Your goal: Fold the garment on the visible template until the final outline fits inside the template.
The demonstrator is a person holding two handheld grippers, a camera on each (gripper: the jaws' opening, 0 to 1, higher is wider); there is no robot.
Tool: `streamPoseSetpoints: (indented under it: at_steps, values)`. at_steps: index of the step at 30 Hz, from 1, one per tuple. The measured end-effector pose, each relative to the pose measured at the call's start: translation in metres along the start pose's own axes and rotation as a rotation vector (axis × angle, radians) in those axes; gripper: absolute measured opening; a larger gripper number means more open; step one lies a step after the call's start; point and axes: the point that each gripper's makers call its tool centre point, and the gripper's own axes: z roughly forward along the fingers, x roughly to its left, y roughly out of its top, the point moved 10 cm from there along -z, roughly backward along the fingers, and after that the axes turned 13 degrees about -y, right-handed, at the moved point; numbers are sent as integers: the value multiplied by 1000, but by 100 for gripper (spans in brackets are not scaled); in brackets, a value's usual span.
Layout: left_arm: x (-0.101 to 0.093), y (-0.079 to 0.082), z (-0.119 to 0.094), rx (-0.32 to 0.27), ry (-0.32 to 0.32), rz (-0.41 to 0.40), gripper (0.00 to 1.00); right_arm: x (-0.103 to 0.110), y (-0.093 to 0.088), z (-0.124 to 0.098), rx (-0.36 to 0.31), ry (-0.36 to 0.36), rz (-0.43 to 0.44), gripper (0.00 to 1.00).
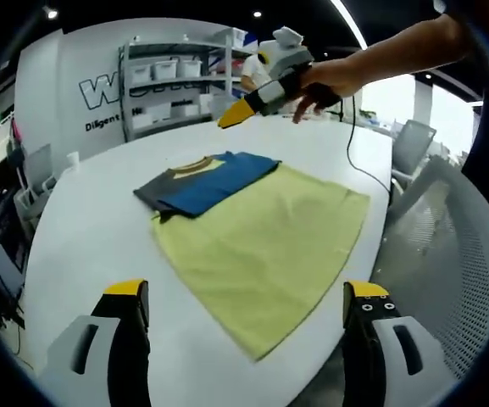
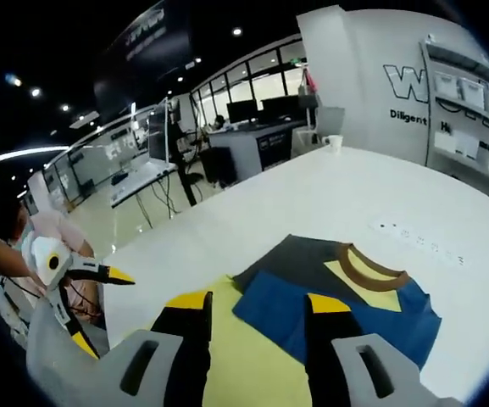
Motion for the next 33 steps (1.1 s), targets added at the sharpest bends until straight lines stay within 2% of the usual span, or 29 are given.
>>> streamPoseSetpoints:
  at_steps: [9, 12, 15, 22, 29, 33]
  values:
    - [0, -7, 7, 63, -75, 44, 89, -12, 9, -31, -58, -45, 11, 39]
    - [-1, -8, 10, 75, -97, 53, 88, -16, 8, -41, -73, -53, -1, 43]
    - [-3, -7, 13, 97, -130, 81, 87, -21, 2, -55, -76, -68, -8, 47]
    - [-2, -7, 23, 107, -166, 99, 85, -31, -17, -78, -75, -106, 18, 54]
    - [-2, -5, 28, 113, -177, 95, 81, -37, -31, -93, -62, -145, 7, 55]
    - [-3, -4, 28, 130, -194, 115, 78, -32, -36, -103, -69, -135, -17, 55]
